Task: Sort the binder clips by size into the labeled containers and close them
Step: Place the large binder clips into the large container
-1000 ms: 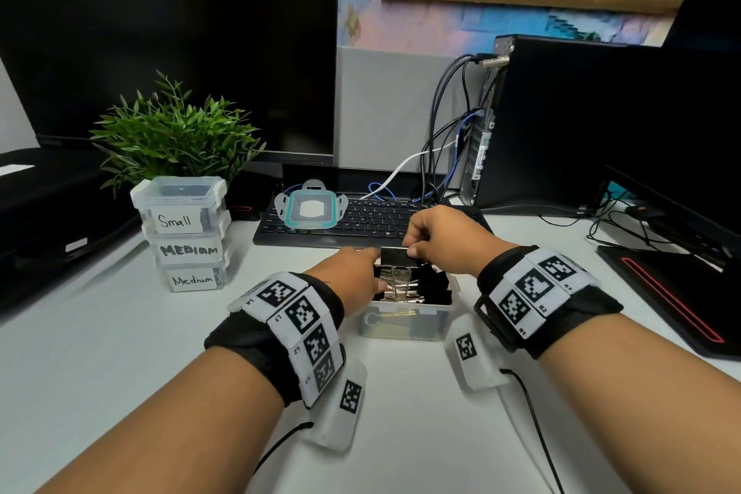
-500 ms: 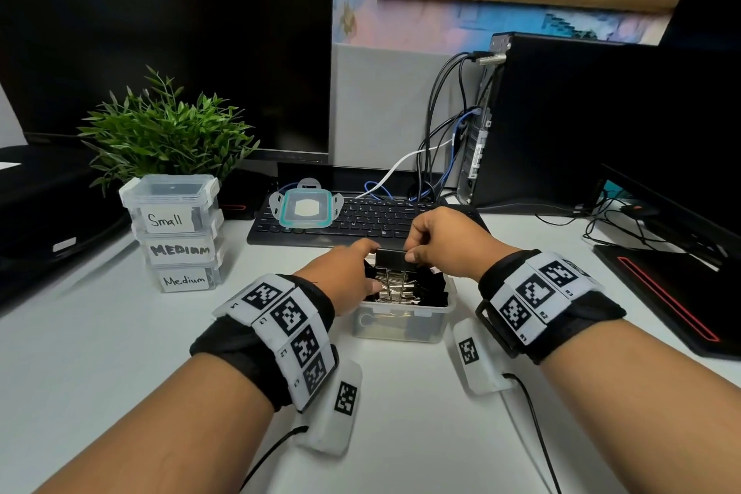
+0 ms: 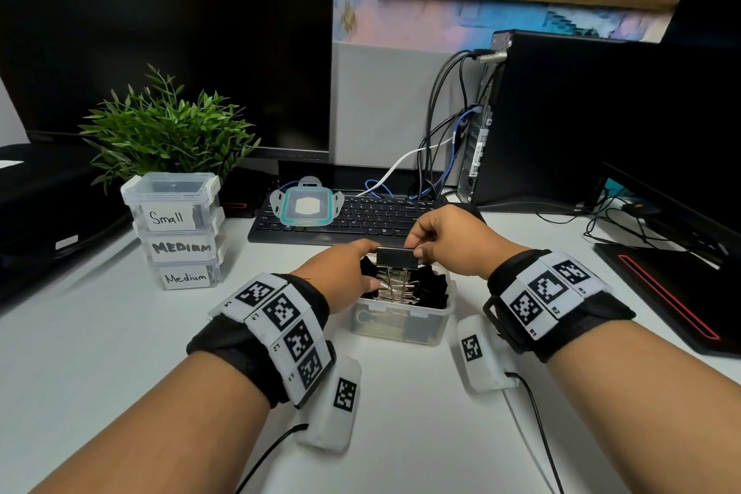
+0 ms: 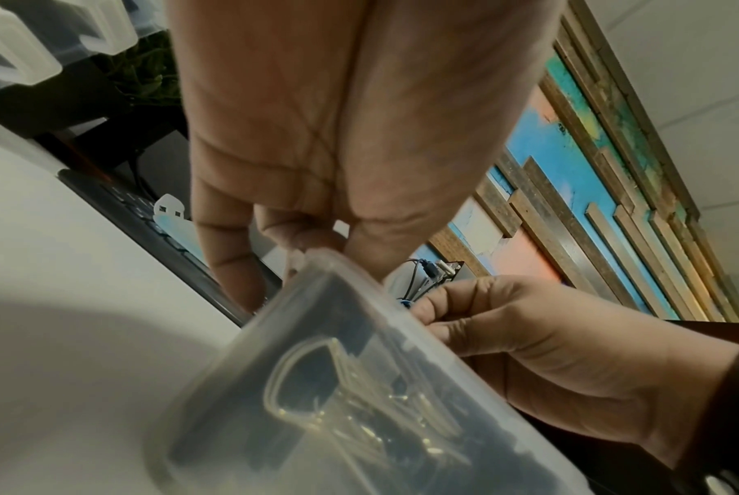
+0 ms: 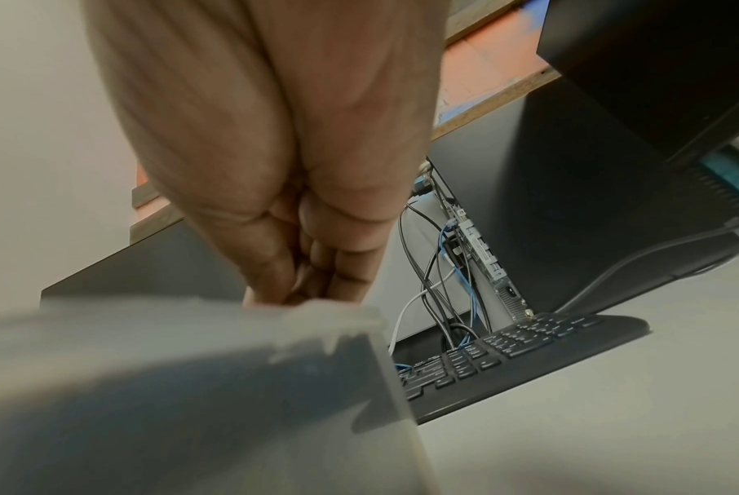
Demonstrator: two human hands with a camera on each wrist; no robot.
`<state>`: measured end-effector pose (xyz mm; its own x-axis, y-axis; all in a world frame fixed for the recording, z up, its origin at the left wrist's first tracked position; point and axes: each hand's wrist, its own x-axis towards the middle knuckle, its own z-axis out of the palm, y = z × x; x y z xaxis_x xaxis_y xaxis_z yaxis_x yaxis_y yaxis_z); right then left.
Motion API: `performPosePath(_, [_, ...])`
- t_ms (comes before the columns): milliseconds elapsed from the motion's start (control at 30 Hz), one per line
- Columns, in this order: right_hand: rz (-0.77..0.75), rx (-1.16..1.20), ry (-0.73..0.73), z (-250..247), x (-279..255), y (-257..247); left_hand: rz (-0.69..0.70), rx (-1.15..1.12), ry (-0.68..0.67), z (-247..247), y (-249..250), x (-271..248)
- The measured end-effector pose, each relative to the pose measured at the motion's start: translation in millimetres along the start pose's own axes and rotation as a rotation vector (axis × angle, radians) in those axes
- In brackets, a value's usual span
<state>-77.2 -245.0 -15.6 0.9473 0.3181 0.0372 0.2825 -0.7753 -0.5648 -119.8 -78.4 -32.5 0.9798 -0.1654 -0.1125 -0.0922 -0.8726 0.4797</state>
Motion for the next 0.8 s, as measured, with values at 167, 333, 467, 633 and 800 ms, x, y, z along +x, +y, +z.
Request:
performPosePath(167, [-0.019,0.04,-0.014,3,1,0,0.013,-0.032,0.02,0,0,-1])
performPosePath(333, [-0.047,0.027,-0.033,3,1,0,0.017,-0.042,0.015,0,-1,-2])
performPosePath(467, [-0.062,0.108,-0.016,2,1,0,-0.001,-0.032,0.018,1,-2,-1])
performPosePath(633, [-0.006,-0.003,-0.042,5,1,-5,-0.024,-0.037,0.023,3,-4,2])
performPosePath(800, [0.005,-0.14,0.047,10,-2,-15,-0.039,0.024,0.042,4,-5,4])
